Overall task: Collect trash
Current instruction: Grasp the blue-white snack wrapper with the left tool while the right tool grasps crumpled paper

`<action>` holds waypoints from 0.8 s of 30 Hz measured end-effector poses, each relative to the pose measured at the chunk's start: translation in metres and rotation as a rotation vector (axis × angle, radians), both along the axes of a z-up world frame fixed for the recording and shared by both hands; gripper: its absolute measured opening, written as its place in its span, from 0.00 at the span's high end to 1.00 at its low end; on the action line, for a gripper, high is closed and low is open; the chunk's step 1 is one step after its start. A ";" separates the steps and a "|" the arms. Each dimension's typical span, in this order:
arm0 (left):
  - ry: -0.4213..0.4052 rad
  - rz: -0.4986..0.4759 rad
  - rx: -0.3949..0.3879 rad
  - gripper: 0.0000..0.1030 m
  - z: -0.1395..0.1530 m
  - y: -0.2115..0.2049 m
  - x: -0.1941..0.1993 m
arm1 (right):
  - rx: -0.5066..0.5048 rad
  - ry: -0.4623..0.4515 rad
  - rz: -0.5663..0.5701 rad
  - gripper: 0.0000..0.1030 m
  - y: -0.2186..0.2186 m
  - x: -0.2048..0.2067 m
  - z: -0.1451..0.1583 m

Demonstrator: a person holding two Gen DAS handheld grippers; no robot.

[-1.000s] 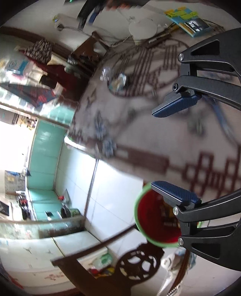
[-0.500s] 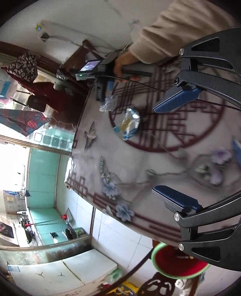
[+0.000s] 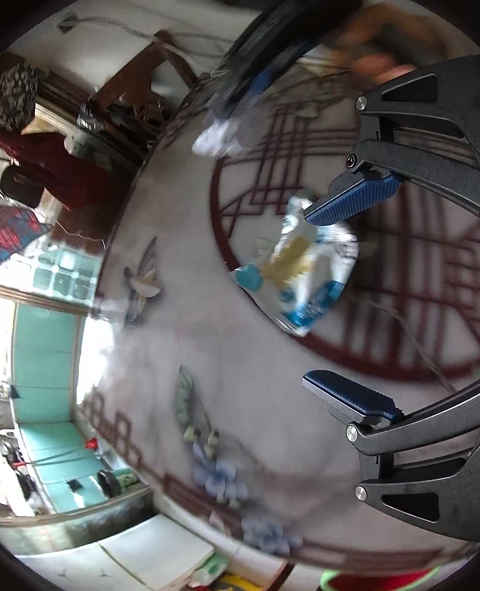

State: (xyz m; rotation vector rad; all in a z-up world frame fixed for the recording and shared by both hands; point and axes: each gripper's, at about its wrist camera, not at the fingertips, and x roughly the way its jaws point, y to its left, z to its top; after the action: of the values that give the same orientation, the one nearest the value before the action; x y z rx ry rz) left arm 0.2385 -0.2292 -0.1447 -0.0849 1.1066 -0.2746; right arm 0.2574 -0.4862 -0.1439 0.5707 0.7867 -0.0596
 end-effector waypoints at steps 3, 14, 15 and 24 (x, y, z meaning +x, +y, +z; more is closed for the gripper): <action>0.033 0.020 -0.009 0.25 -0.015 -0.011 0.013 | -0.006 0.005 -0.006 0.53 -0.003 -0.024 0.000; -0.007 -0.068 0.012 0.97 -0.004 -0.021 -0.008 | -0.027 0.003 0.023 0.52 0.014 -0.055 0.011; -0.018 -0.076 0.013 0.98 0.001 -0.018 -0.013 | -0.038 0.006 0.030 0.52 0.019 -0.056 0.013; -0.101 -0.132 0.009 0.98 0.056 0.030 -0.075 | -0.101 0.002 0.099 0.51 0.071 -0.103 0.041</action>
State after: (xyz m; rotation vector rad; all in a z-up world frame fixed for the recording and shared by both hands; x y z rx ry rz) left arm 0.1631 -0.1995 -0.0890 0.0104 1.0144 -0.3877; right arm 0.1547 -0.4149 -0.1028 0.4354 0.8081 -0.0084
